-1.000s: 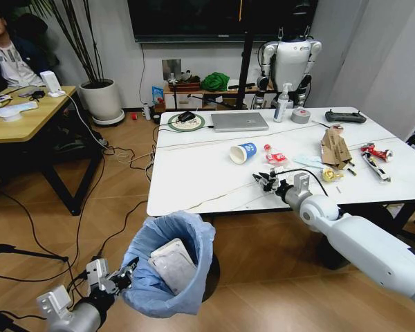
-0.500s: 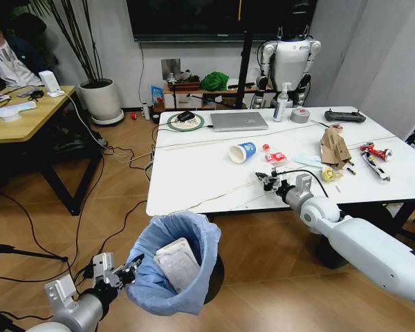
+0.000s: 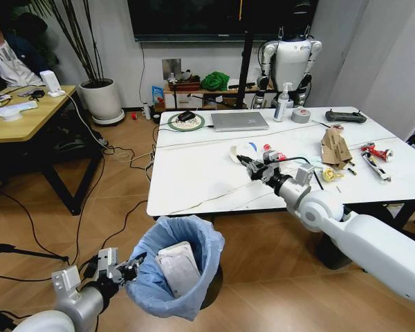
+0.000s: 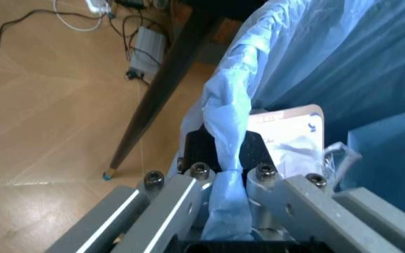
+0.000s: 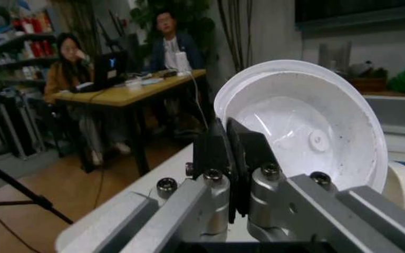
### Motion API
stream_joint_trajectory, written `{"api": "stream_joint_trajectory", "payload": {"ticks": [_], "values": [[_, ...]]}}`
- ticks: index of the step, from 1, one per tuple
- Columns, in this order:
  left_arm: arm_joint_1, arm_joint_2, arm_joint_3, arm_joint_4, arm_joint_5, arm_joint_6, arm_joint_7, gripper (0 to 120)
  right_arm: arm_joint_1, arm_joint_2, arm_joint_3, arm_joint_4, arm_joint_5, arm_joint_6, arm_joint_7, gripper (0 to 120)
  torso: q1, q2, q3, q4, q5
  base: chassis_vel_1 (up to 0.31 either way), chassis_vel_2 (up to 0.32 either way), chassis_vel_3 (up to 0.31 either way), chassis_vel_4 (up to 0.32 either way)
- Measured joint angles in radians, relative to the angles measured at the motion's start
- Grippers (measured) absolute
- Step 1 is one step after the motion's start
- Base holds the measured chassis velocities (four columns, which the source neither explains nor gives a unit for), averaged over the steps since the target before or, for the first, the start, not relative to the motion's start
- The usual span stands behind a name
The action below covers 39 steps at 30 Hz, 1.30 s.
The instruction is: Pick up the trash bin and place the trash from the table into it.
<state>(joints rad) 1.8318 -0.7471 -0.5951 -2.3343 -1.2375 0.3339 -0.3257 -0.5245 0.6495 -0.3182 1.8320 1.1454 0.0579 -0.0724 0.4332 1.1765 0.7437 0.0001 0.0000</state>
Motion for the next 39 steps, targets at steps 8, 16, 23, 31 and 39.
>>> {"api": "stream_joint_trajectory", "payload": {"ticks": [8,16,23,31,39], "values": [[-0.035,0.042,0.051,0.008,0.004,-0.01,0.028,0,-0.019,-0.084,-0.022,0.174,0.02,0.032,-0.074,0,0.0,0.0,0.0,0.0,-0.0001,0.0,0.0,0.0,0.0],[-0.071,0.131,0.079,0.013,-0.013,-0.01,0.048,0,-0.065,-0.153,-0.025,0.227,-0.029,0.071,-0.124,0,0.0,0.0,0.0,0.0,0.0002,0.0,0.0,0.0,0.0],[-0.185,0.162,0.158,0.04,-0.032,-0.012,0.071,0,-0.07,-0.168,-0.029,0.25,-0.033,0.074,-0.174,0,0.0,0.0,0.0,0.0001,0.0,0.0,0.0,0.0,0.0],[-0.247,0.134,0.204,0.048,-0.047,-0.011,0.069,0,-0.106,-0.186,-0.071,0.309,-0.125,0.055,-0.347,0,0.0,0.0,0.0,0.0,-0.0002,0.0,0.0,0.0,0.0],[-0.244,0.114,0.206,0.051,-0.04,-0.009,0.068,0,-0.078,-0.181,-0.119,0.309,-0.163,0.041,-0.48,0,0.0,0.0,0.0,0.0001,0.0001,0.0,0.0,0.0,0.0]]}}
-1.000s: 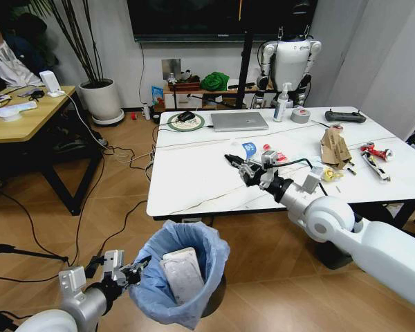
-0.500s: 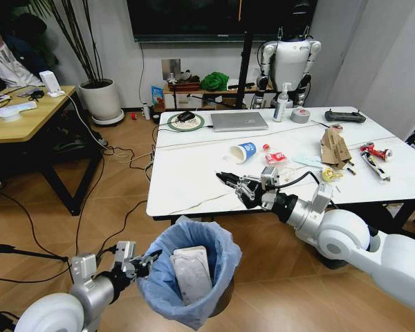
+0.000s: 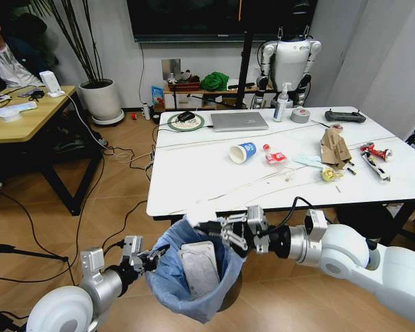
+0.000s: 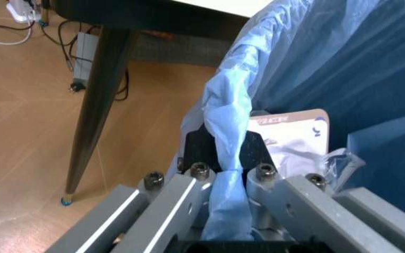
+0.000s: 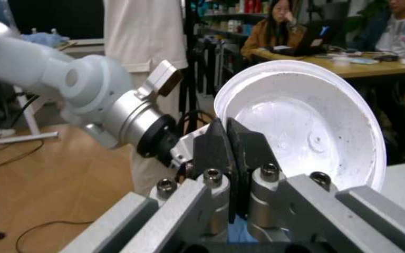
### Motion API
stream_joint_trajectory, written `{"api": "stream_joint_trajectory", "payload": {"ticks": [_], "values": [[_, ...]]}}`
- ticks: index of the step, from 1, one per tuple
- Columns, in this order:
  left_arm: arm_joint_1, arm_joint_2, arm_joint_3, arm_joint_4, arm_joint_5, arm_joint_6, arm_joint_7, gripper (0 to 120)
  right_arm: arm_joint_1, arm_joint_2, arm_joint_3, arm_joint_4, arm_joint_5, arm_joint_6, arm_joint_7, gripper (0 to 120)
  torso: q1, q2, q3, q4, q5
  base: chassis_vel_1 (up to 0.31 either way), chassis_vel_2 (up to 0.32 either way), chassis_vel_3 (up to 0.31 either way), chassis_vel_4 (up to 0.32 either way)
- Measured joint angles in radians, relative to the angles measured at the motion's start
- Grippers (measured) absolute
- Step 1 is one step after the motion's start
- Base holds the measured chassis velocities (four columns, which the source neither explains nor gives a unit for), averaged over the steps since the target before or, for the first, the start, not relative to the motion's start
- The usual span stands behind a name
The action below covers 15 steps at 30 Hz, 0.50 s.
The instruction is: Pick up the trash bin and place the trash from the table into it.
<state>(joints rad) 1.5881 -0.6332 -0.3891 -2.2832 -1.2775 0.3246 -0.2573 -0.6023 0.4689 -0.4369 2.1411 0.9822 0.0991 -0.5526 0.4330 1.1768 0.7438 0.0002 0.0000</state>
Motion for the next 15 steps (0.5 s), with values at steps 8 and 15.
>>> {"api": "stream_joint_trajectory", "payload": {"ticks": [8,15], "values": [[0.009,-0.016,-0.002,-0.002,0.002,0.001,-0.002,0,0.002,0.01,-0.024,-0.017,-0.07,0.004,-0.094,0,0.0,0.0,0.0,0.0,0.0,0.0,0.0,0.0,0.0],[0.02,-0.021,-0.001,-0.006,0.009,0.002,-0.003,0,0.006,0.013,-0.024,-0.04,-0.086,0.005,-0.106,10,0.0,0.0,0.0,0.0,0.0,0.0,0.0,0.0,0.0]]}}
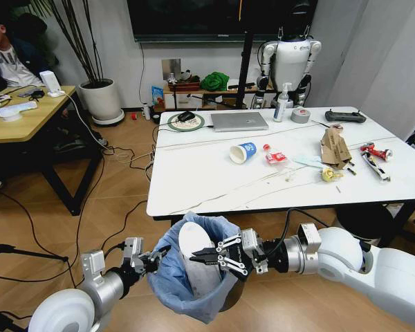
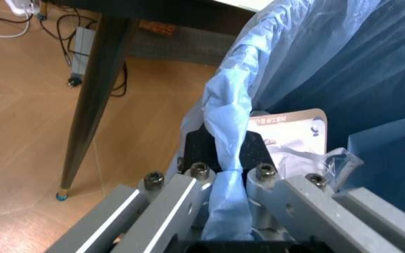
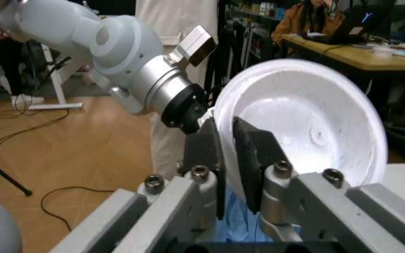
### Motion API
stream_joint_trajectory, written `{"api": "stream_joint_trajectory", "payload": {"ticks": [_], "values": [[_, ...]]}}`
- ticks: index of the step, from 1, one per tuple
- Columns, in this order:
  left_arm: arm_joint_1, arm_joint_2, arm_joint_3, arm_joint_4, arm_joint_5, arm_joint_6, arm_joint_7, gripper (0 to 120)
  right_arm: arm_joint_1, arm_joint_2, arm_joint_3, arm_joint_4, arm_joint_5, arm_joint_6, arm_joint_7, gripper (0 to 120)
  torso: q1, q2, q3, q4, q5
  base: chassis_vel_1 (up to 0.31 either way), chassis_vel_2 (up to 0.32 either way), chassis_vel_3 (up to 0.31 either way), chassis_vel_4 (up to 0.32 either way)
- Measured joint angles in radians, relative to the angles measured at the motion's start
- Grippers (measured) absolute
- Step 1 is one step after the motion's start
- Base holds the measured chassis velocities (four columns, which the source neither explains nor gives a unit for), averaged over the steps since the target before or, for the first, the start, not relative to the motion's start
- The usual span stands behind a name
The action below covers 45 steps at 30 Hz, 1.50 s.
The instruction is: Pick up the trash bin and place the trash from the table into it.
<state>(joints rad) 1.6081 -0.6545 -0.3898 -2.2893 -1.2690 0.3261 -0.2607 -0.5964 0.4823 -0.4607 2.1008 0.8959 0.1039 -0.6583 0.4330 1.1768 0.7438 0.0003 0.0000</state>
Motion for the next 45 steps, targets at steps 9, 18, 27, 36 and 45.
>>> {"api": "stream_joint_trajectory", "payload": {"ticks": [9,18,27,36,45], "values": [[-0.001,-0.002,0.003,-0.004,-0.005,0.0,-0.005,0,-0.003,0.005,0.002,-0.014,-0.009,0.0,0.0,41,0.0,0.0,0.0,0.0,0.0,0.0,0.0,0.0,0.0],[0.086,-0.012,-0.055,-0.025,0.025,0.0,-0.004,0,0.06,0.062,0.092,-0.101,0.076,0.015,0.179,76,0.0,0.0,0.0,0.0,0.0,0.0,0.0,0.0,0.0],[0.116,-0.044,-0.1,-0.045,0.039,-0.001,-0.002,0,0.161,0.219,0.073,-0.241,0.098,-0.077,0.765,100,0.0,0.0,0.0,0.0,0.0,0.0,0.0,0.0,0.0],[0.131,-0.057,-0.119,-0.053,0.045,-0.001,-0.002,0,0.204,0.339,0.042,-0.348,0.07,-0.225,1.026,100,0.0,0.0,0.0,0.0,-0.0002,0.0,0.0,0.0,0.0],[0.132,-0.058,-0.132,-0.053,0.042,-0.002,-0.001,0,0.25,0.412,0.032,-0.483,0.075,-0.306,1.124,100,0.0,0.0,0.0,-0.0001,-0.0002,0.0,0.0,0.0,0.0]]}}
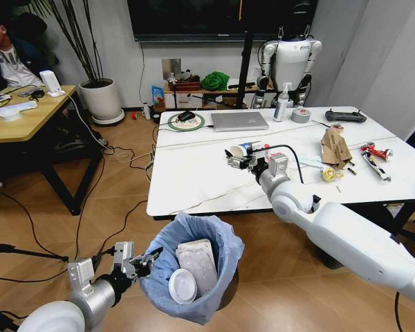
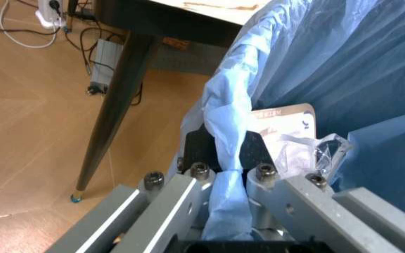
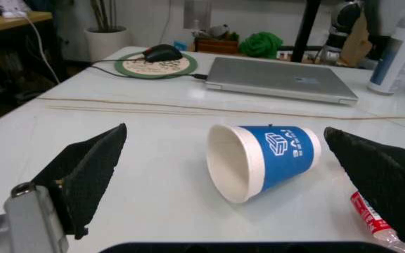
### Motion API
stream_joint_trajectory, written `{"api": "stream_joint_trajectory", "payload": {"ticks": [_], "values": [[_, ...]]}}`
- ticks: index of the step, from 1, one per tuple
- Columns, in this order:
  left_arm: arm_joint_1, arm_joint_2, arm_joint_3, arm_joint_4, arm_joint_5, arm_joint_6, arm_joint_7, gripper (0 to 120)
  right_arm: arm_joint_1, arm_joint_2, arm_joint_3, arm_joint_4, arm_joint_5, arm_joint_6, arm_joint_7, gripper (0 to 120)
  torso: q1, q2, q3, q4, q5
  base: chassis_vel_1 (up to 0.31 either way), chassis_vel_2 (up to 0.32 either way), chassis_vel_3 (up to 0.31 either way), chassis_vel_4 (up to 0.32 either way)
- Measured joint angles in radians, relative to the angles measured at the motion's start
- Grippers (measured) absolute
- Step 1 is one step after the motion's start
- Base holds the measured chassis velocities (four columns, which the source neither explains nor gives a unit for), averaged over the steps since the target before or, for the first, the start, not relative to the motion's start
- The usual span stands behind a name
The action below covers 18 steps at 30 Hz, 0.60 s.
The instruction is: Pick up the trash bin and place the trash from the table into it.
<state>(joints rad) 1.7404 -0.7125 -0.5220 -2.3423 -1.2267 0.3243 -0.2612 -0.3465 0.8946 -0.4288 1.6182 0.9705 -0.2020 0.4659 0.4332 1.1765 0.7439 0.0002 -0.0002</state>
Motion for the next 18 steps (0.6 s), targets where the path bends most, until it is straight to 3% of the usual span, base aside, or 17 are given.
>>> {"api": "stream_joint_trajectory", "payload": {"ticks": [6,18], "values": [[-0.006,-0.002,0.005,0.002,-0.001,0.0,0.001,0,0.055,0.072,-0.024,-0.136,0.007,-0.031,0.039,100,0.0,0.0,0.0,0.0001,-0.0001,0.0,0.0,0.0,0.0],[-0.019,-0.002,0.01,0.011,-0.004,-0.001,0.003,0,0.084,0.159,-0.056,-0.271,-0.016,-0.035,0.042,100,0.0,0.0,0.0,0.0,0.0001,0.0,0.0,0.0,0.0]]}}
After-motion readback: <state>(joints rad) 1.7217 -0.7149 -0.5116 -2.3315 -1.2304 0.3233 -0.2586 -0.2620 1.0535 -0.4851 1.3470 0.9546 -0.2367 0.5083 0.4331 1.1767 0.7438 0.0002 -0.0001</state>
